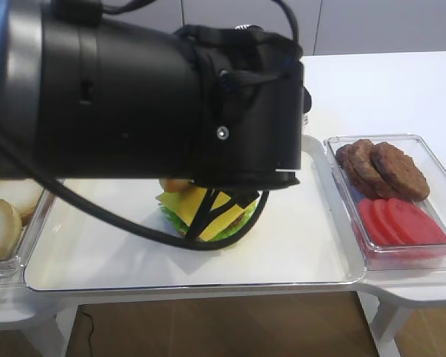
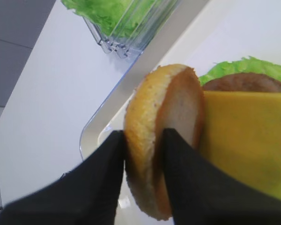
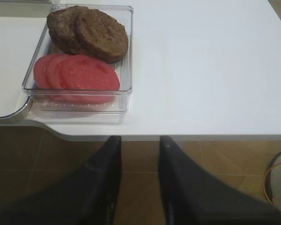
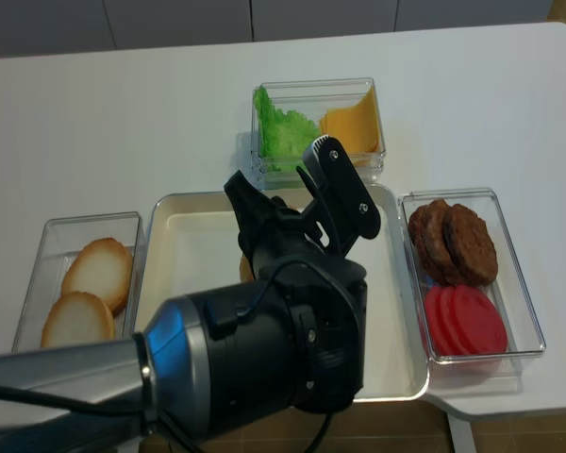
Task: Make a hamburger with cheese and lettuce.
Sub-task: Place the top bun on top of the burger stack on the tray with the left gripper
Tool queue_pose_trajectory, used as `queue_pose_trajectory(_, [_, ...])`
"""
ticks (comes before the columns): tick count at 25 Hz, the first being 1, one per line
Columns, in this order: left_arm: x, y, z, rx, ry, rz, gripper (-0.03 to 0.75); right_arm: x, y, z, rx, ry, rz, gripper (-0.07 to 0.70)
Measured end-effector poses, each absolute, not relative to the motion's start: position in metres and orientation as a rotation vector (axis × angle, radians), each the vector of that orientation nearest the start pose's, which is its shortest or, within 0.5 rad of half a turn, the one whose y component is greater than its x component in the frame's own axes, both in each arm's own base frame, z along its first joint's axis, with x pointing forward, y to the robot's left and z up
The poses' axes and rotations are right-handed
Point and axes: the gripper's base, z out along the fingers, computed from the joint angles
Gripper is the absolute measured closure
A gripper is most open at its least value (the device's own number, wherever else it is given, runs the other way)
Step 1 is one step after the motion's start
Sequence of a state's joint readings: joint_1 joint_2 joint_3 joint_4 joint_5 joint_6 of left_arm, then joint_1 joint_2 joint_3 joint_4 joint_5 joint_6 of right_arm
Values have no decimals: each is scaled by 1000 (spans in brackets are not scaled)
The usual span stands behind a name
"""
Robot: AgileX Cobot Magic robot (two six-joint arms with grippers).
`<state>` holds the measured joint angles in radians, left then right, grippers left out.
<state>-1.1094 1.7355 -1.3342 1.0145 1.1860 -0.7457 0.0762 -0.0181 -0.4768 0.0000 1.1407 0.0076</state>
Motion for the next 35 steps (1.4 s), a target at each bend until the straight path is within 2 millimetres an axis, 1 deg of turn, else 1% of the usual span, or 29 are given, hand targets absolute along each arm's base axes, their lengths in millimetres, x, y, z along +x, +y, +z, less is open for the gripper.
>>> queue_pose_trajectory(2, [219, -280, 286, 819, 2113, 634, 493, -9, -1, 264, -73, 2129, 49, 404])
queue_pose_trajectory(6, [219, -280, 286, 815, 2114, 630, 484, -9, -1, 264, -73, 2129, 49, 404])
queue_pose_trajectory(13, [218, -281, 286, 821, 2111, 626, 482, -9, -1, 264, -73, 2129, 49, 404])
queue_pose_trajectory(17, [211, -287, 286, 848, 2095, 601, 479, -9, -1, 264, -73, 2129, 49, 404])
queue_pose_trajectory(20, [209, -289, 286, 836, 2096, 585, 479, -9, -1, 264, -73, 2129, 49, 402])
queue_pose_trajectory(35, [207, -291, 284, 813, 2125, 541, 477, -9, -1, 264, -81, 2128, 45, 404])
